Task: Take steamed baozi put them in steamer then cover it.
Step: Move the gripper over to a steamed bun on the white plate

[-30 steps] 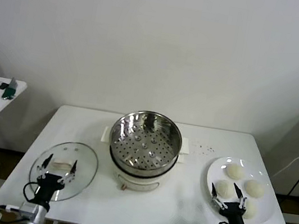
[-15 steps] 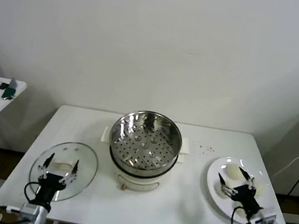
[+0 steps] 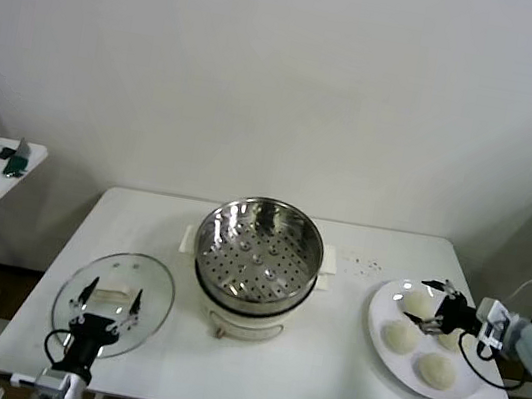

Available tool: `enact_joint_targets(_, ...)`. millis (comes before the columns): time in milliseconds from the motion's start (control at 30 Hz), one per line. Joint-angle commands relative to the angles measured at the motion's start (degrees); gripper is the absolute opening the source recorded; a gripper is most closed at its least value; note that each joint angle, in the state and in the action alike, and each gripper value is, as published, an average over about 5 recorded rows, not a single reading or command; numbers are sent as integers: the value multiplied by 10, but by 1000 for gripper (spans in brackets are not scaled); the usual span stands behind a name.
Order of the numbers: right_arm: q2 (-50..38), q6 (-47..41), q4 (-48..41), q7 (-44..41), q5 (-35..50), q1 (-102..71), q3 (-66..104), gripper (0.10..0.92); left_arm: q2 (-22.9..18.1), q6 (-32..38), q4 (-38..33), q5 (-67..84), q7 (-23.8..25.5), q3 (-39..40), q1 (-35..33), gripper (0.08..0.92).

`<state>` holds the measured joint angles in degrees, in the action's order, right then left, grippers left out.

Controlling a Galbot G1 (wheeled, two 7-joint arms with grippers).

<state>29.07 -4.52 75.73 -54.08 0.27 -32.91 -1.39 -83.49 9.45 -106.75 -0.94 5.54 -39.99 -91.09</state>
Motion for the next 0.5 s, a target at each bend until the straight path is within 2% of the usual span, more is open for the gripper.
enact_joint_targets(33, -52, 33, -120, -125, -83, 290, -265, 823, 1, 0, 0, 3, -2, 0, -2, 823)
enact_joint_targets(200, 11, 51, -192, -156, -101, 384, -376, 823, 4, -4, -2, 7, -2, -4, 1, 823)
enact_joint_targets(500, 108, 54, -285, -150, -116, 396, -436, 823, 9, -9, -6, 17, -4, -14, -1, 823)
